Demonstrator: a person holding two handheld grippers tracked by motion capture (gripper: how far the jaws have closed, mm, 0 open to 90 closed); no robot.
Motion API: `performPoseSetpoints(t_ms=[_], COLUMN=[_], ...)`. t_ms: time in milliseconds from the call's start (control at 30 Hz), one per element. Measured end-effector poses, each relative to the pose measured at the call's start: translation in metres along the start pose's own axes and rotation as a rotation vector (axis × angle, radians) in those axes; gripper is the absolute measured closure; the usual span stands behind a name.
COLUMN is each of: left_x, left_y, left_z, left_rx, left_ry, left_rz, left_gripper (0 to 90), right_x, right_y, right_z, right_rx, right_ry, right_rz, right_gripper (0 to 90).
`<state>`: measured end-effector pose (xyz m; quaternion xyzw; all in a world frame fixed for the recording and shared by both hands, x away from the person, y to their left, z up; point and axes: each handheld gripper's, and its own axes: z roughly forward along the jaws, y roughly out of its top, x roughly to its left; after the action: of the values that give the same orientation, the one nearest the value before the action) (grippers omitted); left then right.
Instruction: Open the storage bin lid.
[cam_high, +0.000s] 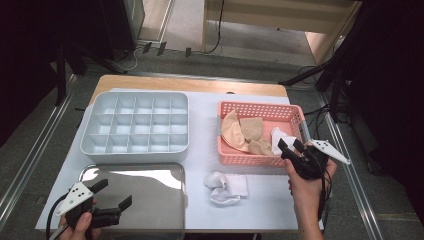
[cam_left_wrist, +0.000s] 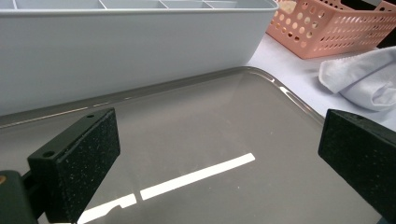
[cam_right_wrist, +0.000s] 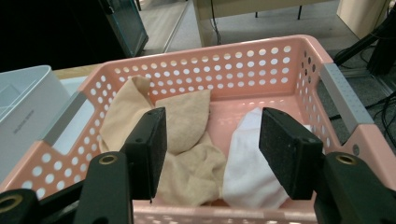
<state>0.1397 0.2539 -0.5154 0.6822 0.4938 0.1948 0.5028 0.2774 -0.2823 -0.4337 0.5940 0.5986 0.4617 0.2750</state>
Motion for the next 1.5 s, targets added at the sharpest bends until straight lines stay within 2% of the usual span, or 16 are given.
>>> performPoseSetpoints(t_ms=[67, 133, 333, 400, 533, 700, 800, 900, 1067, 1167, 1233, 1333, 1433, 1500], left_x=[0.000, 0.000, 0.001, 0.002, 0.003, 0.004, 0.004, 0.004, 0.004, 0.005, 0.006, 0.007, 0.007, 0.007], left_y=[0.000, 0.000, 0.000, 0.000, 0.000, 0.000, 0.001, 0.000, 0.001, 0.001, 0.001, 0.001, 0.002, 0.002], left_z=[0.000, 0.000, -0.001, -0.001, -0.001, -0.001, -0.001, -0.001, -0.001, -0.002, -0.003, -0.003, -0.004, -0.004], left_rx=[0.001, 0.004, 0.003, 0.004, 0.006, 0.002, 0.003, 0.004, 0.002, -0.001, -0.001, -0.005, -0.006, -0.007], left_ry=[-0.001, 0.004, 0.004, 0.004, 0.005, 0.006, 0.006, 0.004, 0.004, 0.004, 0.007, 0.007, 0.006, 0.004], left_rz=[0.001, 0.004, 0.007, 0.006, 0.007, 0.000, 0.001, 0.000, 0.002, -0.003, -0.002, -0.004, -0.006, -0.008], left_gripper=[0.0, 0.0, 0.0, 0.0, 0.0, 0.0, 0.0, 0.0, 0.0, 0.0, 0.0, 0.0, 0.0, 0.0], right_x=[-0.002, -0.004, -0.008, -0.011, -0.019, -0.025, -0.023, -0.021, -0.024, -0.025, -0.027, -0.029, -0.030, -0.029], right_y=[0.004, 0.008, 0.019, 0.020, 0.020, 0.022, 0.025, 0.027, 0.031, 0.031, 0.031, 0.033, 0.033, 0.032], right_z=[0.006, 0.013, 0.039, 0.048, 0.063, 0.075, 0.079, 0.088, 0.102, 0.110, 0.114, 0.119, 0.128, 0.133], right_rx=[0.012, 0.025, 0.082, 0.099, 0.145, 0.175, 0.188, 0.277, 0.384, 0.465, 0.523, 0.579, 0.675, 0.743], right_ry=[-0.025, -0.075, -0.099, -0.126, -0.168, -0.163, -0.174, -0.176, -0.223, -0.272, -0.303, -0.304, -0.302, -0.313], right_rz=[-0.004, -0.003, -0.014, -0.022, 0.008, 0.064, 0.060, 0.068, 0.092, 0.100, 0.086, 0.103, 0.072, 0.045], right_gripper=[42.6, 42.8, 42.9, 43.5, 44.6, 46.3, 46.2, 43.2, 39.3, 40.3, 42.3, 43.7, 41.5, 43.1])
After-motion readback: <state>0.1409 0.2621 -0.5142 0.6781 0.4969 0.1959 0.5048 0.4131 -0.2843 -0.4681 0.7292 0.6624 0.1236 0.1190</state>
